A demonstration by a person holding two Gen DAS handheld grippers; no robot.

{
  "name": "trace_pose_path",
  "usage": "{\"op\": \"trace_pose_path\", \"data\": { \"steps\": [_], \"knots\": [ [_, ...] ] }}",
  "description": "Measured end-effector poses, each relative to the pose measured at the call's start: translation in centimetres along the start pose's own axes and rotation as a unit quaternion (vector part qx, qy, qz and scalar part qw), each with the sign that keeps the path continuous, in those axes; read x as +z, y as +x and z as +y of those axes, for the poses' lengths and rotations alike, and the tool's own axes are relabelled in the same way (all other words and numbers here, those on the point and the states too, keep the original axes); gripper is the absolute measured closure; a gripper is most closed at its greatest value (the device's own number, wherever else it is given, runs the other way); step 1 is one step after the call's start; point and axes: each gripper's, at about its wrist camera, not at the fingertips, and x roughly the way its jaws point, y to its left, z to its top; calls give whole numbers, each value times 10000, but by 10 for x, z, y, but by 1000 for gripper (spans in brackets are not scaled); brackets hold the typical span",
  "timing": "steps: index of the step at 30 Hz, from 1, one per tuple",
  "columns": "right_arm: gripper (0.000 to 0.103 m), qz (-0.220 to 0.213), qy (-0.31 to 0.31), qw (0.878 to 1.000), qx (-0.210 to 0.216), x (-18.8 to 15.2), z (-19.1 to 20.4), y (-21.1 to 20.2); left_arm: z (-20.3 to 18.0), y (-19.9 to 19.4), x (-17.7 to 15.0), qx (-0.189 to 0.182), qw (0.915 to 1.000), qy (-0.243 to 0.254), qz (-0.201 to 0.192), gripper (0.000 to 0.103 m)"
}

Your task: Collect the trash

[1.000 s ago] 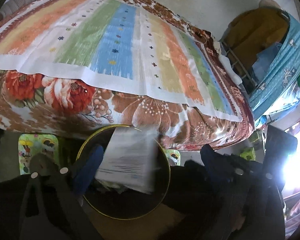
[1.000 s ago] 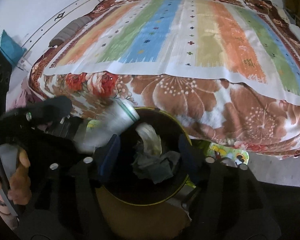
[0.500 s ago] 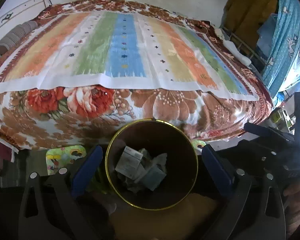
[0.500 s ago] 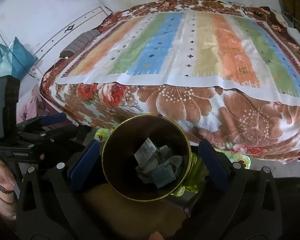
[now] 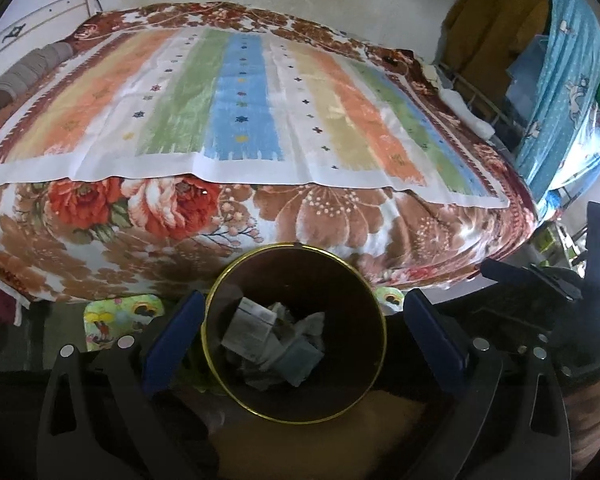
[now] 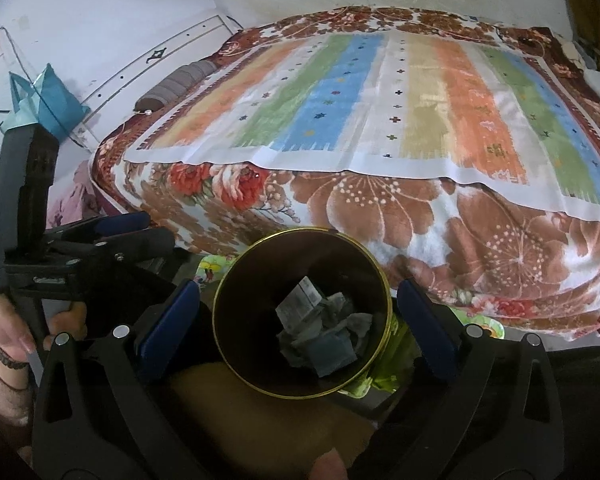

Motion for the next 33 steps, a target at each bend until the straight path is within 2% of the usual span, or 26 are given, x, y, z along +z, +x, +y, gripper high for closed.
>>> {"op": "trace_pose_path", "data": {
  "steps": [9, 33],
  "knots": [
    [9, 11, 18, 10000, 95, 0, 1, 2, -4, 6, -2, 206, 9997, 90, 95, 6],
    [9, 125, 188, 9992, 321, 0, -2, 6, -10, 12, -2, 241, 9995, 134, 168, 6]
  ]
}}
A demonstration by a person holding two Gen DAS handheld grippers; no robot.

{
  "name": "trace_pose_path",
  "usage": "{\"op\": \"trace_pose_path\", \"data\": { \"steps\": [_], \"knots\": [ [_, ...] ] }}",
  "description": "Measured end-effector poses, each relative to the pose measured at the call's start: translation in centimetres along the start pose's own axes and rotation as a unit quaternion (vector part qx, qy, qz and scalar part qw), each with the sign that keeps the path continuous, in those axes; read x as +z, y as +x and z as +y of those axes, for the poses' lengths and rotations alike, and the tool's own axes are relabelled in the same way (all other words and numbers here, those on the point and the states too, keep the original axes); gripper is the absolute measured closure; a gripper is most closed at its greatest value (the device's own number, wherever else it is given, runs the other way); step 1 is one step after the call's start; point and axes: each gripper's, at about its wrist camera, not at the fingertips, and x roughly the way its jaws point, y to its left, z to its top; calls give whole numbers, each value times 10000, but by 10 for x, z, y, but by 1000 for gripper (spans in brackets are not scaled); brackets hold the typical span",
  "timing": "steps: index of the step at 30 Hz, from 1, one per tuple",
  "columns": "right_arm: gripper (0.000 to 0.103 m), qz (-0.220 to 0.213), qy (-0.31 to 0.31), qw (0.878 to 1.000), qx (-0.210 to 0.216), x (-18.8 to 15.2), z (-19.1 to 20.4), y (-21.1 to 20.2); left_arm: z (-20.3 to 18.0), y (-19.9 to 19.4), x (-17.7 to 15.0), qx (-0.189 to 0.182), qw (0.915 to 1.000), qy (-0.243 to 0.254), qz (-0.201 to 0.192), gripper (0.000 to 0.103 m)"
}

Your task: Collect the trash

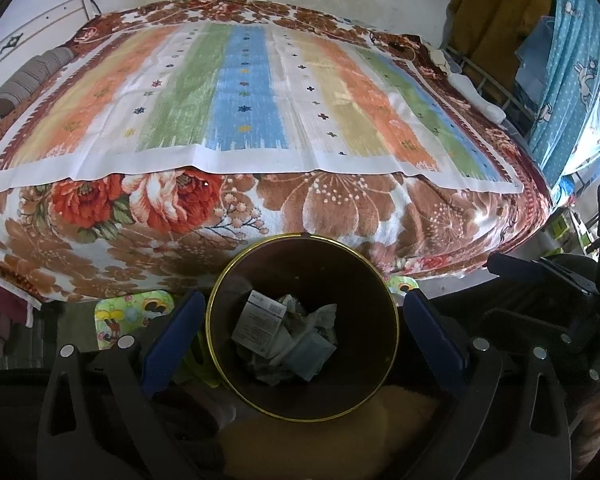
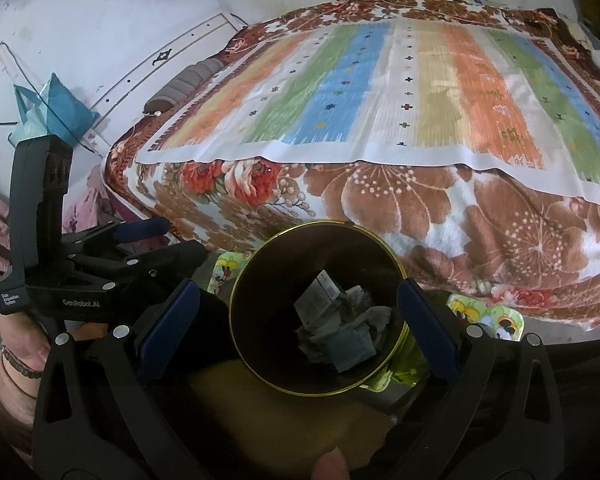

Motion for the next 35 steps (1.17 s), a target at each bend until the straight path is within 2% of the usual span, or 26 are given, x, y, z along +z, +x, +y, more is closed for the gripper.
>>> {"op": "trace_pose_path", "data": {
  "steps": [24, 35],
  "knots": [
    [9, 86, 43, 9999, 125, 0, 1, 2, 0, 1, -1, 7, 10000, -6, 20, 6],
    [9, 92, 72, 9998, 186, -1, 0, 3, 2, 2, -2, 127, 9999, 31, 25, 6]
  ]
}}
